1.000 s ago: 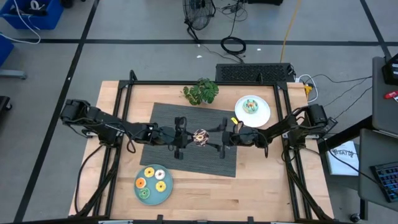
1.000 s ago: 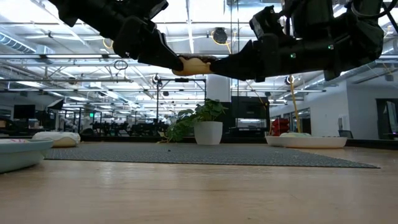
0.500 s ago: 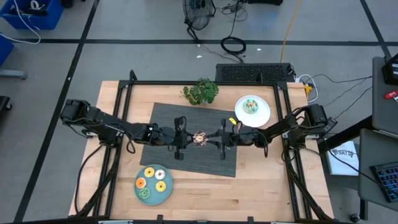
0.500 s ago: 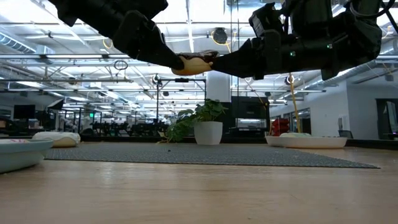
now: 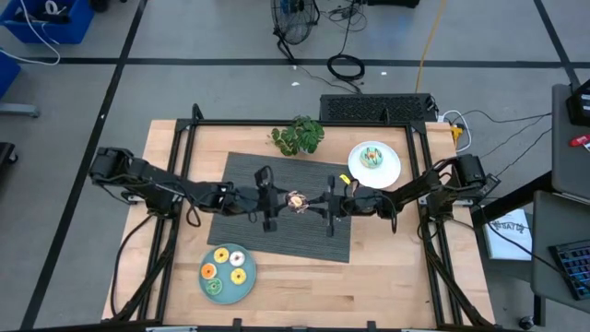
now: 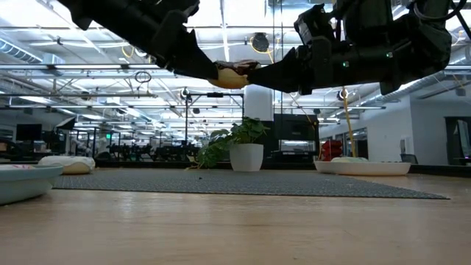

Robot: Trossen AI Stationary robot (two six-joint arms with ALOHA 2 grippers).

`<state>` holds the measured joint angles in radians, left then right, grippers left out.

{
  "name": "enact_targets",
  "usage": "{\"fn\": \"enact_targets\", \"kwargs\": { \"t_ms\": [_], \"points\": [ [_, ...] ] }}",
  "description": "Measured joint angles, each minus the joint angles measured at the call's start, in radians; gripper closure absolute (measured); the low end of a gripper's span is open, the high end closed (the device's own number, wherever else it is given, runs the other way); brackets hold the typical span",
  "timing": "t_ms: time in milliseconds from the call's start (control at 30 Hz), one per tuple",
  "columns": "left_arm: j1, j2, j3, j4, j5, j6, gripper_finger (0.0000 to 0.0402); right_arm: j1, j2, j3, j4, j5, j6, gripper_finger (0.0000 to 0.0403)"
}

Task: Pick & Place donuts
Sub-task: Put the big black donut on the white plate

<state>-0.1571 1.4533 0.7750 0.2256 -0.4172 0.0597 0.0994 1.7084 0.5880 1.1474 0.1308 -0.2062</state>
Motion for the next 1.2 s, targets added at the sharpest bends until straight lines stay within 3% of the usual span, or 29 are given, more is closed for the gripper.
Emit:
{"fn": "enact_targets", "kwargs": {
  "t_ms": [333, 467, 700, 867, 1067, 1200],
  "points": [
    [-0.037, -0.033, 0.000, 0.000, 0.003, 0.052, 0.0053, 0.001, -0.018, -0.001, -0.028, 0.005, -0.017, 0.0382],
    [-0.070, -0.096, -0.001, -0.045, -0.004, 0.061, 0.0010, 0.011, -0.115, -0.021, -0.168, 0.104, -0.017, 0.0382],
    [-0.101, -0.267, 0.002, -0.221, -0.005, 0.004, 0.0020, 0.076, -0.392, -0.086, -0.463, 0.307, -0.008, 0.0382],
    [-0.112, -0.349, 0.001, -0.363, -0.002, -0.061, 0.0031, 0.103, -0.589, -0.191, -0.559, 0.428, 0.097, 0.0383],
    [-0.113, -0.343, -0.001, -0.447, 0.008, -0.102, 0.0026, 0.082, -0.800, -0.332, -0.697, 0.680, 0.262, 0.0383],
    [-0.113, -0.309, 0.000, -0.440, 0.008, -0.105, 0.0024, 0.056, -0.906, -0.370, -0.834, 0.720, 0.395, 0.0383]
  ]
}}
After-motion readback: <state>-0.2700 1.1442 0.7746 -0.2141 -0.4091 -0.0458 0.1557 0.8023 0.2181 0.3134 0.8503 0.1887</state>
